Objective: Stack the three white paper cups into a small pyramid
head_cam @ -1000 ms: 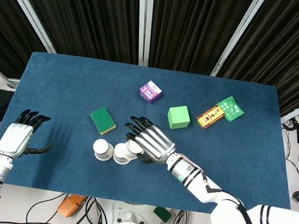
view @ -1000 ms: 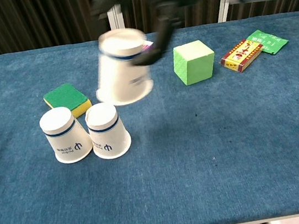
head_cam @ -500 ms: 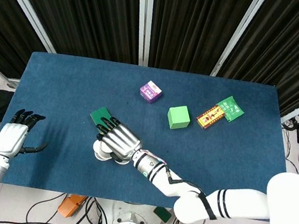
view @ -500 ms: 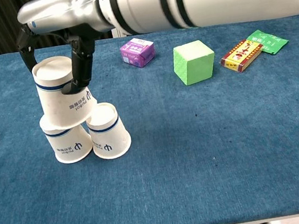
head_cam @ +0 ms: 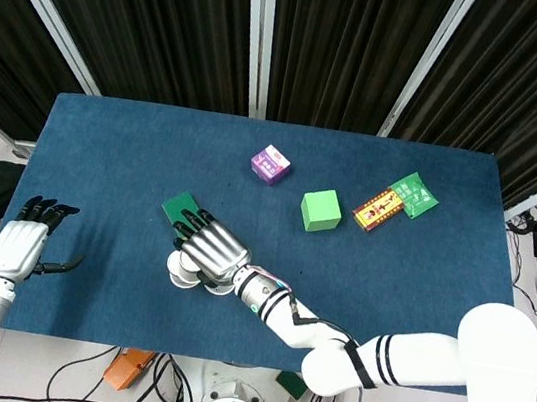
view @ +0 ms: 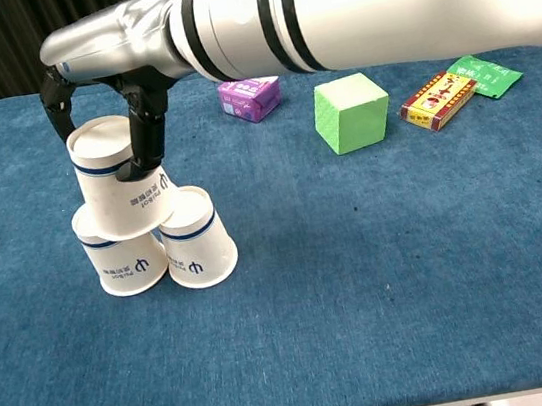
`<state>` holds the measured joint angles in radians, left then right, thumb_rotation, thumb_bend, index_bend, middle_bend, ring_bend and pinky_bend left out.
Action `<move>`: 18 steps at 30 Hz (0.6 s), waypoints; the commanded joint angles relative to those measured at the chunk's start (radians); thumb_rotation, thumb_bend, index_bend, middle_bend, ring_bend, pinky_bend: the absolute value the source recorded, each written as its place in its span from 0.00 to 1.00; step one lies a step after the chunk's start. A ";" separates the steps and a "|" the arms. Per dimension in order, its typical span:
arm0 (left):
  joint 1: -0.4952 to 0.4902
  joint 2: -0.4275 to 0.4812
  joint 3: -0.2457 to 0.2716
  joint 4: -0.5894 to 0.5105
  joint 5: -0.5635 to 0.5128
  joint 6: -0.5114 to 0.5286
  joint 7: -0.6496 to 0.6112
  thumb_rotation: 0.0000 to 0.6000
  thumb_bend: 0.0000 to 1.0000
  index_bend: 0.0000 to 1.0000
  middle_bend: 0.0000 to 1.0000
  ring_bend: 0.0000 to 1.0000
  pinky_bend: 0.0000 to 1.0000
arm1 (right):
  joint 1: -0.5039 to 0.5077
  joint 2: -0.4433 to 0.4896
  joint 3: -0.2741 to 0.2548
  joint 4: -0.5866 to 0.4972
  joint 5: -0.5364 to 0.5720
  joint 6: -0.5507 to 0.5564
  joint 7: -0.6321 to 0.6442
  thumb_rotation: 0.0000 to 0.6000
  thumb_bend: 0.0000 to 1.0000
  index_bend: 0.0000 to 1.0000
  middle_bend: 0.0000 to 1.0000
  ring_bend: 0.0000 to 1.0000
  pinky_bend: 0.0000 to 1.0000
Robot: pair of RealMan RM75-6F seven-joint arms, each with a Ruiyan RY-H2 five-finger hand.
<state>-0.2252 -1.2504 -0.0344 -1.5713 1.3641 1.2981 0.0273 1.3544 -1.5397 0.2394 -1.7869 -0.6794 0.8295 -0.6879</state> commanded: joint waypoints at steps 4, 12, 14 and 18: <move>0.003 -0.002 -0.002 0.005 0.000 0.000 -0.005 0.70 0.23 0.19 0.20 0.11 0.00 | 0.014 0.000 -0.012 0.002 0.000 0.002 0.013 1.00 0.50 0.33 0.20 0.08 0.17; 0.007 -0.006 -0.005 0.009 0.001 0.001 -0.006 0.70 0.23 0.19 0.20 0.11 0.00 | 0.027 0.008 -0.032 -0.009 0.004 0.015 0.015 1.00 0.50 0.28 0.20 0.08 0.17; 0.009 -0.006 -0.005 0.008 0.001 0.002 -0.006 0.70 0.23 0.19 0.19 0.11 0.00 | 0.026 0.017 -0.036 -0.021 0.001 0.026 0.014 1.00 0.50 0.26 0.20 0.08 0.16; 0.011 -0.002 -0.010 0.007 0.002 0.008 -0.010 0.69 0.23 0.19 0.19 0.11 0.00 | -0.004 0.070 -0.040 -0.078 -0.028 0.094 0.015 1.00 0.50 0.18 0.20 0.06 0.15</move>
<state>-0.2146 -1.2532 -0.0433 -1.5644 1.3662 1.3051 0.0179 1.3706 -1.4995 0.2021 -1.8331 -0.6875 0.8846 -0.6747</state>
